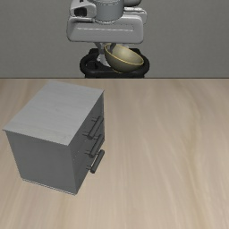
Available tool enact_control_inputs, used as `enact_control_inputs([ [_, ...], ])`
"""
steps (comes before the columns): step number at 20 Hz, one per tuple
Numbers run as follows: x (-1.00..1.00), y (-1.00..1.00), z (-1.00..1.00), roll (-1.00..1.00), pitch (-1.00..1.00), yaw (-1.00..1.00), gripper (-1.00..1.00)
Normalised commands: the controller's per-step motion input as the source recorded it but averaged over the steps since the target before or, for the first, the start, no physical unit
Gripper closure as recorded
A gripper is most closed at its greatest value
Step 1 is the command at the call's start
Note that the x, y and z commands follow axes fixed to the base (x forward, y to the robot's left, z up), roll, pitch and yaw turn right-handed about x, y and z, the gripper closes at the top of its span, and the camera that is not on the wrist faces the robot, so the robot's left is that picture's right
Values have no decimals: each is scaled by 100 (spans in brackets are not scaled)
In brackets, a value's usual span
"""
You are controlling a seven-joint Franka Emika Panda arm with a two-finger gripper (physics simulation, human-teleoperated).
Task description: Pick up the pocelain bowl on the table and place it on the white cabinet
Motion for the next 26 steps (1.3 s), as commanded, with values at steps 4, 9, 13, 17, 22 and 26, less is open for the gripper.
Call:
enact_control_inputs([
  [4,0,-100,0,0,0,0,100],
  [9,0,-100,0,0,0,0,100],
  [13,25,-75,0,0,0,0,100],
  [17,100,0,0,0,0,0,100],
  [22,60,20,-20,0,0,0,100],
  [26,0,0,-100,0,0,0,100],
])
